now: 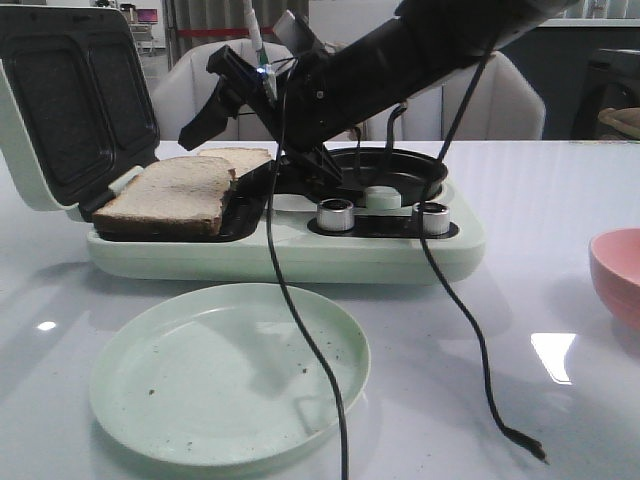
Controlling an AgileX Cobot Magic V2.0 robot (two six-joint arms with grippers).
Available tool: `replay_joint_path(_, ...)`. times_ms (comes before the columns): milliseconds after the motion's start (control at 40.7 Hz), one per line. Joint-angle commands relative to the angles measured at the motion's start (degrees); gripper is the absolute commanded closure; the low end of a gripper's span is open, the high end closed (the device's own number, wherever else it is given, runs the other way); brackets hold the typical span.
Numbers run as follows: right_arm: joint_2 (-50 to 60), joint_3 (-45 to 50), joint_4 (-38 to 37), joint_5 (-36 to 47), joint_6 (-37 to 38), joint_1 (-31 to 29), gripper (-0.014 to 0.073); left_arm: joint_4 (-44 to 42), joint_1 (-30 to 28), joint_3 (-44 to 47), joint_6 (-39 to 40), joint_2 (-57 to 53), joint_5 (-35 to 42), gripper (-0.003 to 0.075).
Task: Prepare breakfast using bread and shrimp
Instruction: 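Release the bread and withdraw the right gripper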
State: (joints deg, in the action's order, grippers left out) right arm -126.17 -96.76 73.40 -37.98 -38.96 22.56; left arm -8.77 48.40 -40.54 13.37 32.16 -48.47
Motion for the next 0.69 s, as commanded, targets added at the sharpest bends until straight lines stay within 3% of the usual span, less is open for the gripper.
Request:
replay_joint_path(0, 7.2, -2.0, -2.3, -3.1, -2.0, -0.6, -0.0008, -0.2, 0.5, -1.6, 0.1, 0.0, 4.3, 0.0222)
replay_joint_path(369, 25.6, -2.0, -30.0, -16.7, 0.6, -1.0, -0.0008, -0.2, 0.5, -1.6, 0.1, 0.0, 4.3, 0.0222)
replay_joint_path(663, 39.9, 0.9, -67.1, -24.1, 30.2, -1.0, -0.0008, -0.9, 0.5, -1.6, 0.1, 0.0, 4.3, 0.0222)
